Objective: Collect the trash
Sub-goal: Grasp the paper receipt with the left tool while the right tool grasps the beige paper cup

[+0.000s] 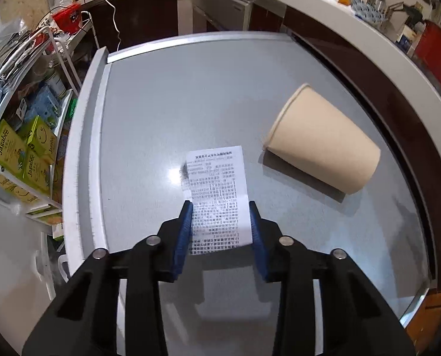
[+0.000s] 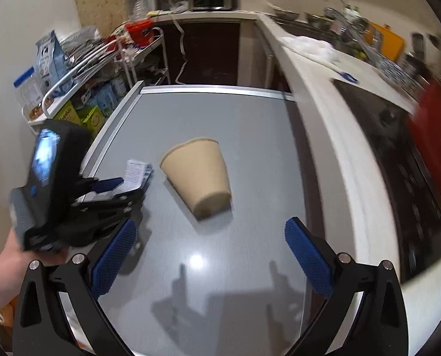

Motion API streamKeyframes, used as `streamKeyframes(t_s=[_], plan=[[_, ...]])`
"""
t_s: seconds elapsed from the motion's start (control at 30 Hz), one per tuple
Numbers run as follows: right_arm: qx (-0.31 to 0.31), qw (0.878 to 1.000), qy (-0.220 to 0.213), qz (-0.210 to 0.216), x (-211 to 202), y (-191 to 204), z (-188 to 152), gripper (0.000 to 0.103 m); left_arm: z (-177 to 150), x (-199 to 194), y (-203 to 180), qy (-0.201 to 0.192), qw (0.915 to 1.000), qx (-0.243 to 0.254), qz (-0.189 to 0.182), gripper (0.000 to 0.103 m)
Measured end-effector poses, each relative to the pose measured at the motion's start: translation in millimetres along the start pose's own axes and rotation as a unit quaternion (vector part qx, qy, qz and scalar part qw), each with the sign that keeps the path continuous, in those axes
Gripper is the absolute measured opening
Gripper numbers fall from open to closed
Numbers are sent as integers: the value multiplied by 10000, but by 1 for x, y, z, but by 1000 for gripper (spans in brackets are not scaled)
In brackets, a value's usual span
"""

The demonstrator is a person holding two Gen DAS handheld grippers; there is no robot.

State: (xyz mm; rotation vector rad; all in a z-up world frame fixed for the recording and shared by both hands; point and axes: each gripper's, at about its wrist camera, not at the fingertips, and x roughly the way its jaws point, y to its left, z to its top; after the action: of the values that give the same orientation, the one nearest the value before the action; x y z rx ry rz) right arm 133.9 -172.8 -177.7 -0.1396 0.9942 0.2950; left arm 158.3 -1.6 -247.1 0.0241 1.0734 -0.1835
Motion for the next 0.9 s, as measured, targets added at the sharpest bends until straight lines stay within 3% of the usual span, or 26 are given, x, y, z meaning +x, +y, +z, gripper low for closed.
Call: streamKeyframes(t_s=[0.27, 0.43, 0.6, 0.7, 0.8, 0.9], plan=[[-589, 9963, 607, 174, 74, 14, 30, 99, -11, -36, 21, -258, 9994, -110, -199, 37], [-686, 9928, 958, 214, 110, 17, 37, 99, -12, -38, 30, -140, 9986, -237, -442, 37], [-663, 9908, 1121, 365, 127, 20, 41, 98, -16, -37, 34, -115, 9987, -218, -454, 37], [-605, 9897, 1212, 458, 131, 18, 41, 90, -18, -39, 36, -90, 9987, -225, -459, 37], [-509, 9887, 1263, 625, 131, 15, 39, 76, -18, -40, 38, -90, 9988, -211, -443, 37], [-425, 9892, 1212, 713, 126, 12, 36, 76, -16, -43, 38, -122, 9986, -220, -455, 37]])
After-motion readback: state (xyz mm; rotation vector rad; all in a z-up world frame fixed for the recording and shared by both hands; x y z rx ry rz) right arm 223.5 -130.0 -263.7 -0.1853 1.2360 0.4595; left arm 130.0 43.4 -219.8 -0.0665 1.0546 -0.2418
